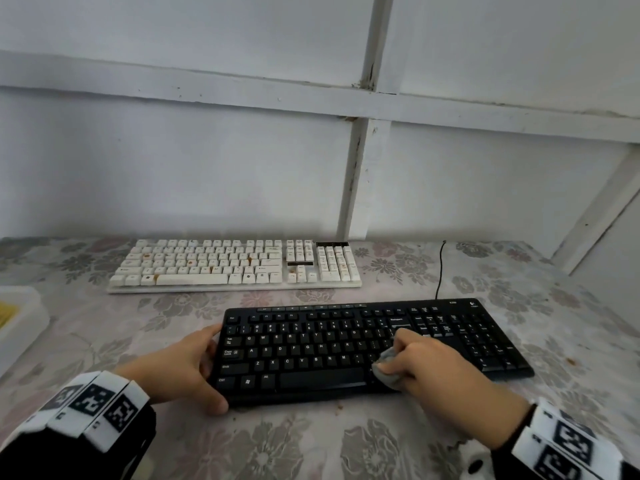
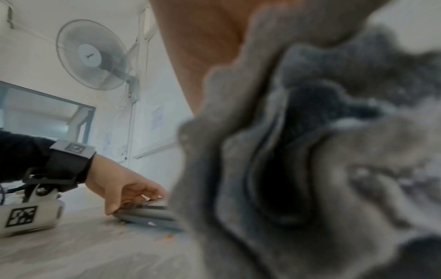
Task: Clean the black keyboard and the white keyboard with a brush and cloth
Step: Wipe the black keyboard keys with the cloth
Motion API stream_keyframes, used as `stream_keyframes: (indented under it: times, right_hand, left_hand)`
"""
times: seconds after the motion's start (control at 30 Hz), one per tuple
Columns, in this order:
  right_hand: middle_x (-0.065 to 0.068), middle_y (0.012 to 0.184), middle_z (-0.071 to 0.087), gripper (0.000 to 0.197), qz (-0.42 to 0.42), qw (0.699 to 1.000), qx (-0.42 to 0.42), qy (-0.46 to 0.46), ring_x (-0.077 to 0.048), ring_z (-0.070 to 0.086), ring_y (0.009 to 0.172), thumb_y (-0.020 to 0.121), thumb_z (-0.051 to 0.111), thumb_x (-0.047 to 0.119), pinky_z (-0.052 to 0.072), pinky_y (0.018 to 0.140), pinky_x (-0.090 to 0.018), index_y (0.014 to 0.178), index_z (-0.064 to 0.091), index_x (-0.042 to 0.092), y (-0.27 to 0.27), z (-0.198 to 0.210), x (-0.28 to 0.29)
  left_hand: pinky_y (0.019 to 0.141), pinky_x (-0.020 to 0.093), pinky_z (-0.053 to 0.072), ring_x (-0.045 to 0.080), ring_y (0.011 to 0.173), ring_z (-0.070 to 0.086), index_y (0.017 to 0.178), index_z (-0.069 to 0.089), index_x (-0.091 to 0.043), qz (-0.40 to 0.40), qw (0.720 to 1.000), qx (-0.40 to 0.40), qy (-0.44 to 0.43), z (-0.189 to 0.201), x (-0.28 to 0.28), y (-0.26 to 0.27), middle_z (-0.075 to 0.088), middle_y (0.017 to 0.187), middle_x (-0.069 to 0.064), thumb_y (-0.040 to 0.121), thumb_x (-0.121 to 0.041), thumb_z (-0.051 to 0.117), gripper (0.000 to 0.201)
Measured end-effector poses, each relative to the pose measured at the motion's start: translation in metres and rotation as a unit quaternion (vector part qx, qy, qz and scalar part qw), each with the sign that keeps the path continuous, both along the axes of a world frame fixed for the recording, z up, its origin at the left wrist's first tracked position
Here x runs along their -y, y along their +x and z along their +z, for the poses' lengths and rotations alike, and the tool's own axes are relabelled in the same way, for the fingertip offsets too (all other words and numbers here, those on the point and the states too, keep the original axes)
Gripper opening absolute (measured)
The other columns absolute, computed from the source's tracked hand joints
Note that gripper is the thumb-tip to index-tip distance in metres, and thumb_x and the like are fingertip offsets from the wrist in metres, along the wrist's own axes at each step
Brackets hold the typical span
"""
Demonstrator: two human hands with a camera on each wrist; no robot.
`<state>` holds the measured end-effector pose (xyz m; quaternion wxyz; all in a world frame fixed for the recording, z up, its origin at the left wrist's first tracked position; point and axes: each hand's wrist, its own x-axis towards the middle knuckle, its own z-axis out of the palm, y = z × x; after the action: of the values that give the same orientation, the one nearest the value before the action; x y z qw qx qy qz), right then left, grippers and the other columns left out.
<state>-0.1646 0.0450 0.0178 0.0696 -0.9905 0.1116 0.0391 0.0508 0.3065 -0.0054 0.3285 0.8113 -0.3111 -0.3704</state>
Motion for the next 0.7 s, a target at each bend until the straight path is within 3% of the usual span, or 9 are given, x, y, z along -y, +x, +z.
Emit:
stream_keyframes:
  times: [0.17, 0.27, 0.47, 0.6, 0.67, 0.7]
  right_hand:
    - [0.003, 0.083, 0.035, 0.022, -0.013, 1.000, 0.011, -0.024, -0.019, 0.050, 0.077, 0.092, 0.050, 0.023, 0.037, 0.065, -0.028, 0.077, 0.058, 0.009, 0.003, 0.010, 0.005]
    - [0.003, 0.093, 0.046, 0.021, 0.040, 0.998, 0.030, 0.034, -0.011, 0.053, 0.086, 0.094, 0.051, 0.028, 0.045, 0.077, -0.028, 0.091, 0.066, 0.014, 0.009, 0.012, -0.010]
    - [0.004, 0.102, 0.047, 0.016, 0.025, 0.999, 0.020, 0.038, -0.016, 0.053, 0.095, 0.092, 0.054, 0.028, 0.045, 0.081, -0.031, 0.100, 0.067, 0.023, 0.004, 0.001, -0.005]
    - [0.007, 0.092, 0.045, 0.020, -0.020, 0.999, 0.034, 0.010, -0.007, 0.055, 0.089, 0.092, 0.054, 0.033, 0.043, 0.075, -0.024, 0.090, 0.064, 0.015, -0.017, -0.004, 0.023]
    - [0.007, 0.082, 0.039, 0.026, -0.041, 0.998, 0.040, -0.008, -0.003, 0.048, 0.074, 0.093, 0.053, 0.031, 0.032, 0.063, -0.016, 0.080, 0.057, 0.008, -0.026, 0.001, 0.033]
    - [0.006, 0.079, 0.035, 0.028, -0.047, 0.998, 0.040, -0.014, -0.004, 0.041, 0.066, 0.094, 0.052, 0.029, 0.028, 0.060, -0.017, 0.077, 0.054, 0.007, -0.028, 0.004, 0.037]
  left_hand:
    - [0.061, 0.015, 0.044, 0.010, 0.073, 0.055, 0.127, 0.027, -0.037, -0.002, 1.000, -0.004, -0.003, -0.003, 0.000, 0.001, 0.055, 0.106, 0.005, 0.048, -0.003, 0.087, 0.104]
    - [0.064, 0.016, 0.044, 0.011, 0.076, 0.054, 0.124, 0.025, -0.040, -0.005, 1.000, -0.001, 0.008, -0.005, -0.001, 0.004, 0.053, 0.107, 0.003, 0.051, -0.006, 0.087, 0.102]
    - [0.069, 0.020, 0.044, 0.015, 0.081, 0.054, 0.126, 0.021, -0.043, -0.001, 1.000, 0.005, 0.018, -0.006, -0.001, 0.005, 0.052, 0.109, 0.001, 0.045, -0.017, 0.089, 0.108]
    - [0.066, 0.022, 0.046, 0.015, 0.077, 0.055, 0.120, 0.029, -0.046, 0.001, 1.000, 0.006, 0.002, -0.007, -0.004, 0.005, 0.054, 0.106, 0.003, 0.016, -0.038, 0.092, 0.123]
    - [0.066, 0.021, 0.046, 0.016, 0.078, 0.054, 0.122, 0.027, -0.046, 0.001, 1.000, 0.005, 0.000, -0.008, -0.003, 0.005, 0.054, 0.107, 0.004, 0.018, -0.036, 0.092, 0.123]
    - [0.066, 0.020, 0.046, 0.016, 0.078, 0.054, 0.124, 0.026, -0.044, 0.000, 1.000, 0.005, -0.001, -0.008, -0.003, 0.005, 0.054, 0.107, 0.005, 0.022, -0.032, 0.091, 0.122]
